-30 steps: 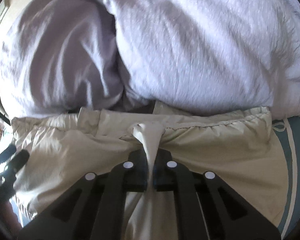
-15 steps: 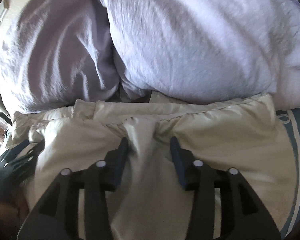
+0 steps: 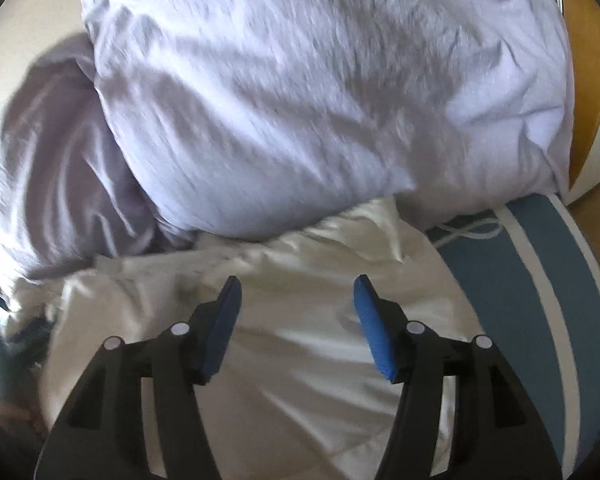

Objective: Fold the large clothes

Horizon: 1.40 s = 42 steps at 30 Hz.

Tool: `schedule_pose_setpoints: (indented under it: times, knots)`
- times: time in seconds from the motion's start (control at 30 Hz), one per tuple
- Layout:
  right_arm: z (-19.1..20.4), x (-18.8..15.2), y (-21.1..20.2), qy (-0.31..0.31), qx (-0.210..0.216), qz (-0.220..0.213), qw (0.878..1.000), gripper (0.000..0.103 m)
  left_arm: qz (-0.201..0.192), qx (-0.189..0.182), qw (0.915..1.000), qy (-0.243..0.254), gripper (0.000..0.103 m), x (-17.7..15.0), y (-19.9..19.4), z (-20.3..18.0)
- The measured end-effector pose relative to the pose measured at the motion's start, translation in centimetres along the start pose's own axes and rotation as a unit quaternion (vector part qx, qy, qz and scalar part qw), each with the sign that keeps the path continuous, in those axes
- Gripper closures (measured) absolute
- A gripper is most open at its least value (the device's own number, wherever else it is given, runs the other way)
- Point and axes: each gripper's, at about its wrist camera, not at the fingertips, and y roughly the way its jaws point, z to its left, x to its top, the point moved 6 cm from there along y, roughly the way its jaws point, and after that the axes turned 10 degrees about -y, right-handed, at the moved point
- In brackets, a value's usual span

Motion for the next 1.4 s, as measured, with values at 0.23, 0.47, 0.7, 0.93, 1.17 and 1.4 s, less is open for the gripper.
schedule_pose_setpoints:
  times: [0.23,0.47,0.7,0.93,1.17,1.4]
  knots:
    - [0.2,-1.6,3.7,-0.042,-0.056,0.030,0.997,0.042,-0.003,-0.003,1.0000,0.001,0.012,-0.1,0.6,-0.3]
    - [0.0,-1.9,6.1,-0.037,-0.066,0.020,0.997,0.034,-0.010,-0.011,0.9998,-0.011,0.009,0.3,1.8,1.4]
    - [0.2,-2.6,6.7,-0.040,-0.076,-0.012,0.996,0.033,-0.022,-0.018,0.9994,-0.021,0.008,-0.5,2.7,2.2]
    - [0.0,-2.8,7.3,-0.040,-0.070,-0.014,0.997,0.031,-0.028,-0.012,0.9993,-0.021,0.008,-1.5,2.7,2.2]
    - [-0.1,-2.7,7.5,-0.043,-0.070,-0.013,0.997,0.030,-0.027,-0.009,0.9994,-0.019,0.008,-1.3,3.2,1.9]
    - [0.2,-3.0,7.6,-0.046,-0.069,-0.014,0.996,0.027,-0.028,-0.011,0.9994,-0.018,0.007,-0.6,2.7,1.8]
